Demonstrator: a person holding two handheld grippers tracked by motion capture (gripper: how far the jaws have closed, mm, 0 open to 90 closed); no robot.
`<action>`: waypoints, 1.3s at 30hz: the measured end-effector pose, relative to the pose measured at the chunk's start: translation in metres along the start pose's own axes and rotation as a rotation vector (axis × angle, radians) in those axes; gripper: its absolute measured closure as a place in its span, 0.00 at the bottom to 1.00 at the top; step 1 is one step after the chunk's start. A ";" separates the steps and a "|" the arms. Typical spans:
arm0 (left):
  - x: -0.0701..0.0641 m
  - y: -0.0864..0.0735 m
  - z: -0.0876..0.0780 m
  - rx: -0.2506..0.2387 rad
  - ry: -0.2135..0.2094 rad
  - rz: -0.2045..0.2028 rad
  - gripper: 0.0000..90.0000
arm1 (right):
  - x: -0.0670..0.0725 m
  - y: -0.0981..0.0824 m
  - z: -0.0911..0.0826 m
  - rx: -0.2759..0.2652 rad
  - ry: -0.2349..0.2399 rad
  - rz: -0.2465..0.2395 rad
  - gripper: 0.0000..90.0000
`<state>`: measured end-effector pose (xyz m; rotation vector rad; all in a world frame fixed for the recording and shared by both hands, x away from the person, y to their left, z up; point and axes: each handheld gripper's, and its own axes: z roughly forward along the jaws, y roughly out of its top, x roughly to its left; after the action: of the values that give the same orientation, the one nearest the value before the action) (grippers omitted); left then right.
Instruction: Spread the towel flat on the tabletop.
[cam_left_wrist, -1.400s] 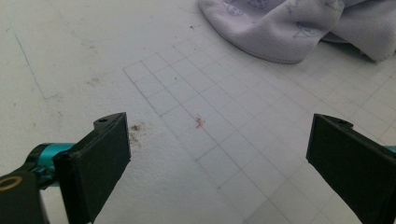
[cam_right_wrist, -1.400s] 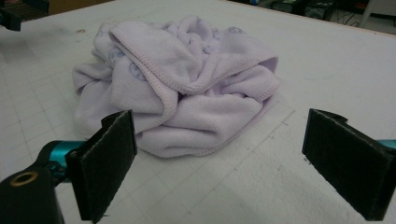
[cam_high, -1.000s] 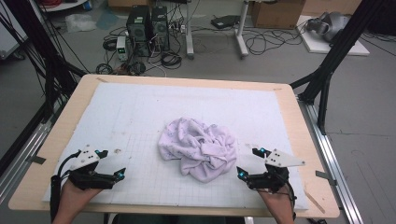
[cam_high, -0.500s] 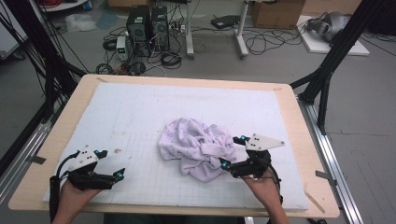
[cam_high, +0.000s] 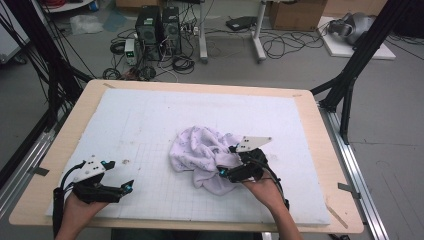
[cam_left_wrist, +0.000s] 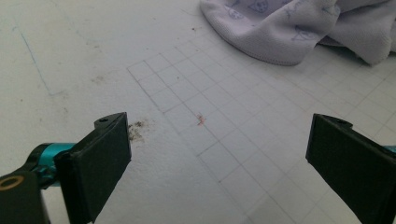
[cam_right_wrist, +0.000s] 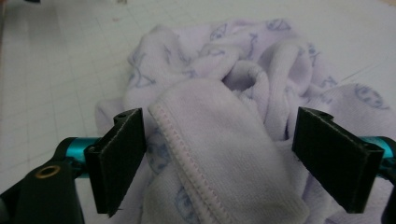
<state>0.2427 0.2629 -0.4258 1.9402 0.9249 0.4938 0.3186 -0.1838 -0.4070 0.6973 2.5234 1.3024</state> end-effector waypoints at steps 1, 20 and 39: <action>0.000 0.000 0.000 -0.003 0.001 -0.004 0.08 | 0.000 -0.001 0.002 0.004 0.004 -0.002 0.24; -0.023 0.018 0.008 -0.055 -0.059 0.012 0.24 | 0.006 -0.015 -0.024 -0.052 0.025 -0.001 0.66; -0.067 0.065 0.081 -0.015 -0.233 0.077 0.38 | -0.002 -0.032 -0.036 -0.068 0.002 0.040 0.61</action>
<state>0.2796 0.1460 -0.4104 1.9763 0.6981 0.3098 0.2958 -0.2257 -0.4116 0.7362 2.4663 1.3953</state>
